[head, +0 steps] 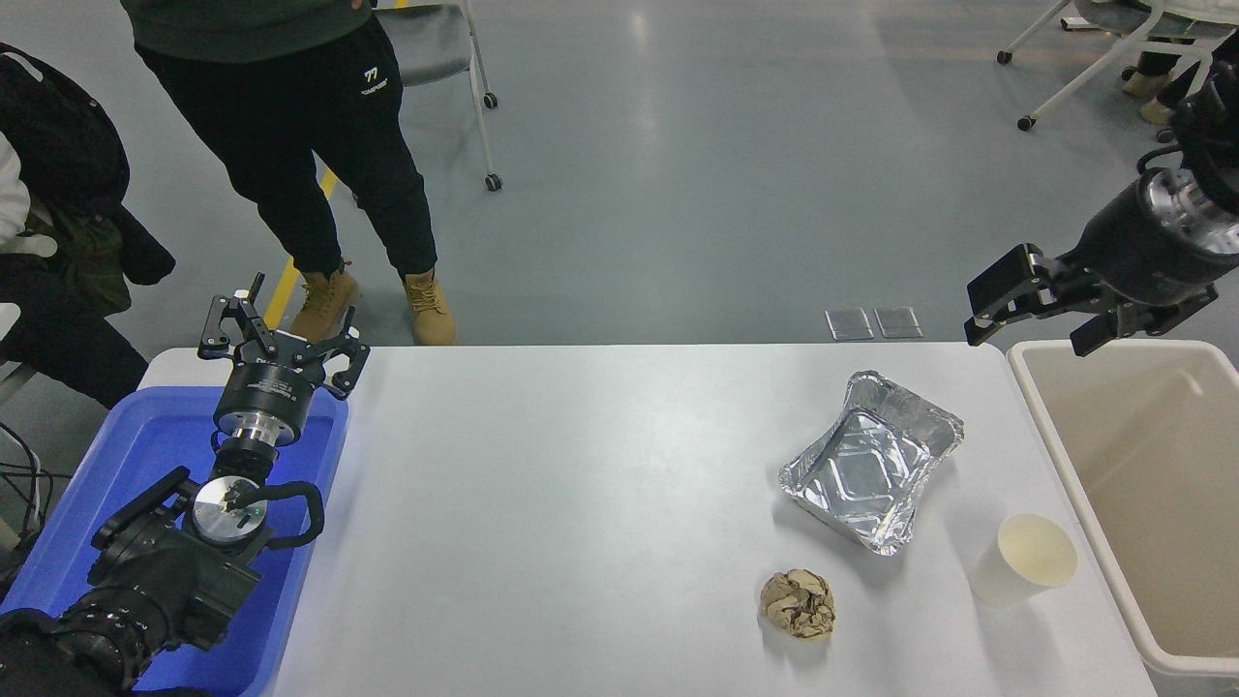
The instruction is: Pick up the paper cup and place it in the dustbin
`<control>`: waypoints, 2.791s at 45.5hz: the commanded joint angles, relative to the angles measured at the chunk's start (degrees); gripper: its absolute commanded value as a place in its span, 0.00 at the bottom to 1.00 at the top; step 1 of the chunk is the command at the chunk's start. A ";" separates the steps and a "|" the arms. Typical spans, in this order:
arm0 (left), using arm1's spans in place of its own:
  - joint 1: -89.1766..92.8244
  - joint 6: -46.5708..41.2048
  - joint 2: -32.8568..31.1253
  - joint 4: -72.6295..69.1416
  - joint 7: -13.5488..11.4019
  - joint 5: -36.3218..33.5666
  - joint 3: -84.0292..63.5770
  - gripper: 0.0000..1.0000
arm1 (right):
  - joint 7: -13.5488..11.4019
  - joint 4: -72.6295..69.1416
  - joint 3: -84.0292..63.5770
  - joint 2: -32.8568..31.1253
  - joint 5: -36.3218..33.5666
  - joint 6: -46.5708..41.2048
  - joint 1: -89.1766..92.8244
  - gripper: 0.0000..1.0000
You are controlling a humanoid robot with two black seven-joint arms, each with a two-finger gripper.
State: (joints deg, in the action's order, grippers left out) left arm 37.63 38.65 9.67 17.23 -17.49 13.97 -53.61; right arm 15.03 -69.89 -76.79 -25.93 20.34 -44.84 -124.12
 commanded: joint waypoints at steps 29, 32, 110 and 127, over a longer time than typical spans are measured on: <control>-0.01 -0.07 0.00 0.00 0.00 0.00 0.00 0.99 | 0.09 -0.86 8.06 -9.22 14.73 -0.16 5.55 1.00; -0.01 -0.07 0.00 0.00 0.00 0.00 0.00 0.99 | 0.09 -0.86 8.41 -10.72 15.08 -0.16 6.52 1.00; -0.01 -0.07 0.00 0.00 0.00 0.00 0.00 0.99 | 0.88 22.69 29.68 -10.81 17.81 15.93 56.88 0.98; -0.01 -0.07 0.00 0.00 0.00 0.00 0.00 0.99 | 1.05 24.90 30.47 -9.58 20.00 18.03 59.44 0.57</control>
State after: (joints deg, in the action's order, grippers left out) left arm 37.62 38.59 9.67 17.20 -17.49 13.97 -53.61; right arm 15.98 -46.12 -46.90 -36.40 38.39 -27.96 -66.17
